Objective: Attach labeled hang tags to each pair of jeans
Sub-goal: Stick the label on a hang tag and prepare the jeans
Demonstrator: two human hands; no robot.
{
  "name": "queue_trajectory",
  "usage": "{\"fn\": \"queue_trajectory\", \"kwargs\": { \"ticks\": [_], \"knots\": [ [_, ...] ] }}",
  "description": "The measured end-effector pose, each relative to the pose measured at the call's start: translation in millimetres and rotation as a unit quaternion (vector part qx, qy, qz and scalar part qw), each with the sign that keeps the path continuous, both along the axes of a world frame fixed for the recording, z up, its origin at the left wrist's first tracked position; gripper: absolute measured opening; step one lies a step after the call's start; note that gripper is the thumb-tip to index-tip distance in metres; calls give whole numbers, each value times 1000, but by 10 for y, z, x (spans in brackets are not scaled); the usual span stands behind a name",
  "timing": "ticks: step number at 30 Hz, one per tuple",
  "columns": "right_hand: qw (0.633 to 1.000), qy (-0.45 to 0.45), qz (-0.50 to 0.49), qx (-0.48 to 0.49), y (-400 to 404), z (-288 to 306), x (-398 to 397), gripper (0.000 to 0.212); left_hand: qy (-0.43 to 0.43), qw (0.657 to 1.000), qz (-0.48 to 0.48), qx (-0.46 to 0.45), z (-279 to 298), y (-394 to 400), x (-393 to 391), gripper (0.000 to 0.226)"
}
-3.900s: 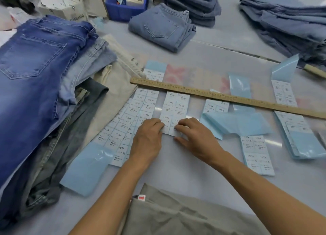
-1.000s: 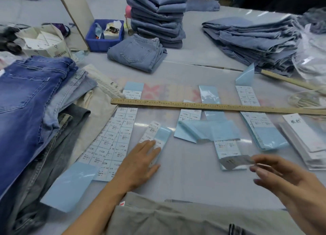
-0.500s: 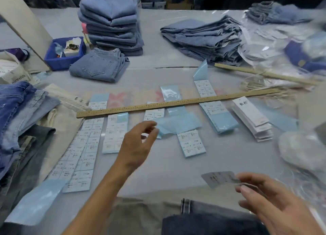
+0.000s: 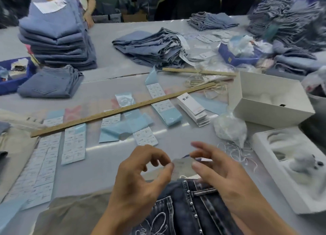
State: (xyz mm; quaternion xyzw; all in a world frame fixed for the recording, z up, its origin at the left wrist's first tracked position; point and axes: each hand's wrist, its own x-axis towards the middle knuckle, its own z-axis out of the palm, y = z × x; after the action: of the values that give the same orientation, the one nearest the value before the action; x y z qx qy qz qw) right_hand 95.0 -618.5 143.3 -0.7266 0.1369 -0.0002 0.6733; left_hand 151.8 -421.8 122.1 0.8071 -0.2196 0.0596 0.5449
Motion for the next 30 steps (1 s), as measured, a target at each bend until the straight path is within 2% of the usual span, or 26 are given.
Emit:
{"fn": "queue_trajectory", "kwargs": {
  "ticks": [2,3,5,9,11,18,22,24,26,28,30],
  "knots": [
    [992,-47,-112,25,-122,18,-70,55,103,990,8,-99,36,-101,-66,17],
    [987,-66,-141,31,-155,38,-99,51,160,972,6,-172,51,-160,-89,18],
    [991,-69,-116,18,-139,79,-162,39,235,933,-1,-272,76,-292,-103,16],
    [995,-55,-78,-16,-108,56,-244,16,277,911,-15,-305,76,-506,-99,22],
    [995,-53,-86,-9,-178,42,-261,3,288,909,-17,-301,56,-581,-82,23],
    [994,-28,-103,-22,-302,-84,-167,20,324,901,-26,-288,-71,-738,29,21],
    [995,-1,-100,-14,-342,-203,-102,21,329,911,-28,-248,-237,-739,136,57],
    [995,7,-102,10,-332,-268,-73,22,320,922,-21,-218,-344,-708,269,61],
    [991,2,-129,36,-327,-371,-43,26,318,927,19,-199,-478,-730,524,47],
    [981,0,-177,76,-318,-525,-21,31,306,934,83,-161,-673,-874,897,23],
    [968,8,-225,112,-269,-688,-17,36,247,963,98,-46,-868,-1185,1300,14]
  ]
}}
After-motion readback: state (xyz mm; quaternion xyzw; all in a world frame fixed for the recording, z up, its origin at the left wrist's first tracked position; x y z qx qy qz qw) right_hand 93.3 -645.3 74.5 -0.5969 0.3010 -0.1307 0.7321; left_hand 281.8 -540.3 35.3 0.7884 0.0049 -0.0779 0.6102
